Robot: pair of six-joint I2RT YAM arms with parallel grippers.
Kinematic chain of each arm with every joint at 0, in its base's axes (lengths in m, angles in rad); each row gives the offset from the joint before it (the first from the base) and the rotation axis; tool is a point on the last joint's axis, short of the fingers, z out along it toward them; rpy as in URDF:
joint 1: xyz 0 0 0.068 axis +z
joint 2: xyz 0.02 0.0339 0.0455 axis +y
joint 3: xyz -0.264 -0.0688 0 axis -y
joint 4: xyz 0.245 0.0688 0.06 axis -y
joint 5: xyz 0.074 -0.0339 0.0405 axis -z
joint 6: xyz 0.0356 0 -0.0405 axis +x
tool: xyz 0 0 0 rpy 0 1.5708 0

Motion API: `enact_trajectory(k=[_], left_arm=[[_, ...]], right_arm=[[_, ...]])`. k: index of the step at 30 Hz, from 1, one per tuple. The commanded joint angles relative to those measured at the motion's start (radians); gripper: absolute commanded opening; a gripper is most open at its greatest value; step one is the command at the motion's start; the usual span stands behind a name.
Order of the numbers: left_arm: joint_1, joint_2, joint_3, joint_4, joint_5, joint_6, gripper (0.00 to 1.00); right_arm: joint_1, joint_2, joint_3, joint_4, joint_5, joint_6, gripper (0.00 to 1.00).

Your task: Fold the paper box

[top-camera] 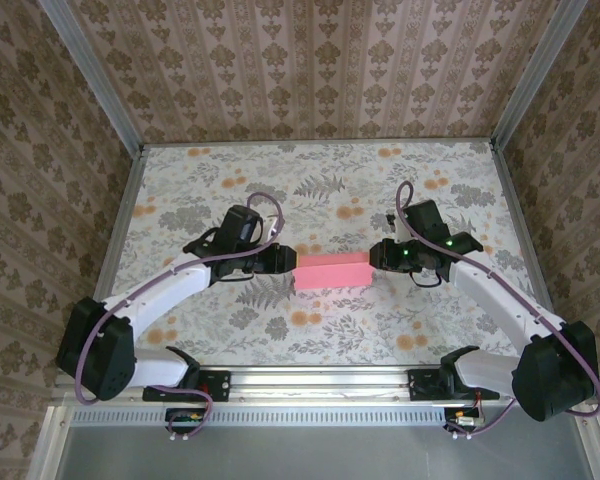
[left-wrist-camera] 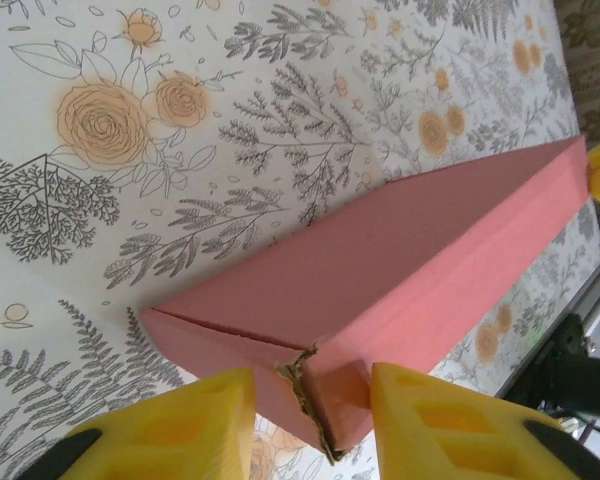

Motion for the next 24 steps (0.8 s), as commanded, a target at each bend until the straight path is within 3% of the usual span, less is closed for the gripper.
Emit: enact_trajectory(k=[1, 13, 24], left_arm=[[-0.010, 0.002, -0.031, 0.039, 0.009, -0.026, 0.28], [-0.055, -0.106, -0.136, 0.118, 0.000, -0.011, 0.27], [-0.164, -0.241, -0.326, 0.290, -0.154, 0.013, 0.30]], right_arm=[[-0.004, -0.015, -0.038, 0.003, -0.024, 0.014, 0.26], [-0.003, -0.116, -0.152, 0.097, -0.071, 0.035, 0.25], [0.035, -0.325, -0.373, 0.270, -0.039, 0.066, 0.26]])
